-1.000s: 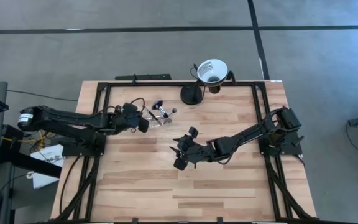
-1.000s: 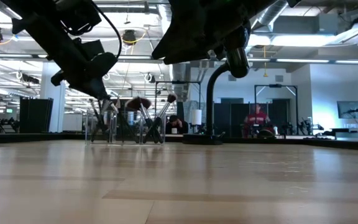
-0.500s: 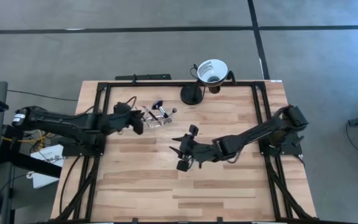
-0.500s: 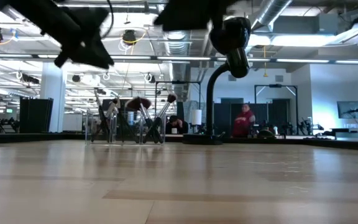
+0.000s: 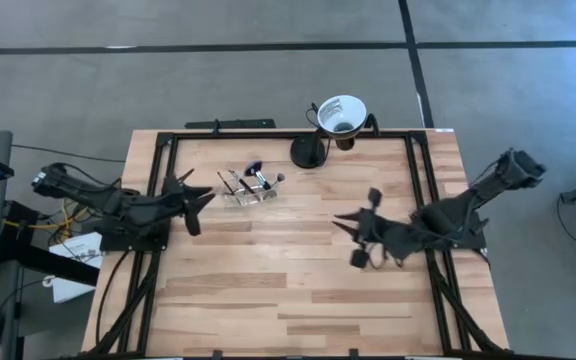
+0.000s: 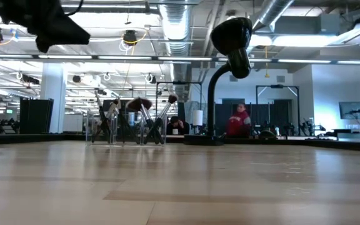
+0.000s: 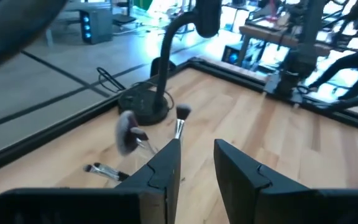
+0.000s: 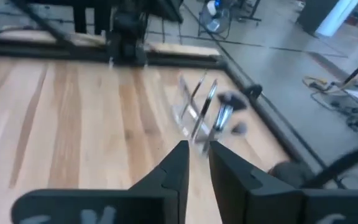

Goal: Put items in baskets/containers
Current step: Return to Home Position

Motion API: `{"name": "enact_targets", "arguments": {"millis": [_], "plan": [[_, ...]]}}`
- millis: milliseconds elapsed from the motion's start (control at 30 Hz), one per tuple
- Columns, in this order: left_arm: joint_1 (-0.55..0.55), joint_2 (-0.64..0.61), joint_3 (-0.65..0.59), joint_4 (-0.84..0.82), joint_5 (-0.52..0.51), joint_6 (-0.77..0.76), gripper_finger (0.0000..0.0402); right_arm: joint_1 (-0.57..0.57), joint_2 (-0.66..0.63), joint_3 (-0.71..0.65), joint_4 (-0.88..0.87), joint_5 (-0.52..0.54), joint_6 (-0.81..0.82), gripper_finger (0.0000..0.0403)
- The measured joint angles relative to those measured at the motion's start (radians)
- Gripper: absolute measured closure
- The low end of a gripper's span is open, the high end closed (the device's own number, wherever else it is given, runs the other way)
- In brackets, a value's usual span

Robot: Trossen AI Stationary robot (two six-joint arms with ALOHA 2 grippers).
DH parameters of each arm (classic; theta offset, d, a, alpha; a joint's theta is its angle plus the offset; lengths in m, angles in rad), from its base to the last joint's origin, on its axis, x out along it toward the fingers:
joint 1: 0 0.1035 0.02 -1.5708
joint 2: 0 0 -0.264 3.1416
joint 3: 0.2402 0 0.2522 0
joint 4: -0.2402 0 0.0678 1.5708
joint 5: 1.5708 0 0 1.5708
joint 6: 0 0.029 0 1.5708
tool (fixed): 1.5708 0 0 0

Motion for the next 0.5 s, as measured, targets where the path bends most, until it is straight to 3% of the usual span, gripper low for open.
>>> {"name": "enact_targets", "arguments": {"millis": [233, 500], "plan": [[-0.038, -0.214, -0.122, 0.0, -0.038, 0.002, 0.0308, 0.095, -0.276, -0.401, 0.199, 0.063, 0.054, 0.0364], [-0.038, -0.355, -0.202, 0.029, 0.07, 0.071, 0.0308, 0.033, -0.536, -0.774, 0.749, -0.325, -0.283, 0.0374]]}}
